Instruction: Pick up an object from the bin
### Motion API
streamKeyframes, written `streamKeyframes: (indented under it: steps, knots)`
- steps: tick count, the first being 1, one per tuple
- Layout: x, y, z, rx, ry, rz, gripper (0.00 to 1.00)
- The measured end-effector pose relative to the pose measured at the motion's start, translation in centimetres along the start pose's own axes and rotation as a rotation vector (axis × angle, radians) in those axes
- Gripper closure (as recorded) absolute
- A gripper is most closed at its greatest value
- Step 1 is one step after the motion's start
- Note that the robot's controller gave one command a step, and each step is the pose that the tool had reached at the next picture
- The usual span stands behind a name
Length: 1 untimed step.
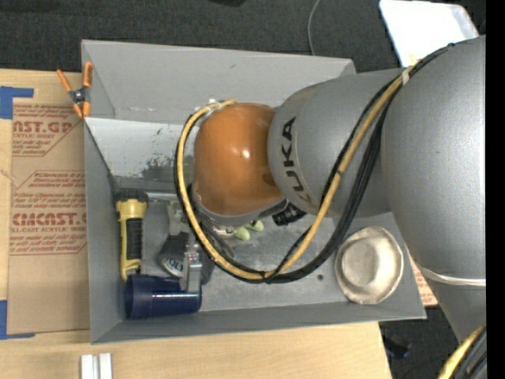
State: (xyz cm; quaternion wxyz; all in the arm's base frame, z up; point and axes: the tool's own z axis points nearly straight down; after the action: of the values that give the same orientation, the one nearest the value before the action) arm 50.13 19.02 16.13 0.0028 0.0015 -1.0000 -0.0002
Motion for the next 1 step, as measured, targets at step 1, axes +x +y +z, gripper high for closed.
streamKeyframes:
  steps: [1]
  knots:
    - [-0.2,-0.09,-0.35,-0.001,-0.006,0.002,0.0]
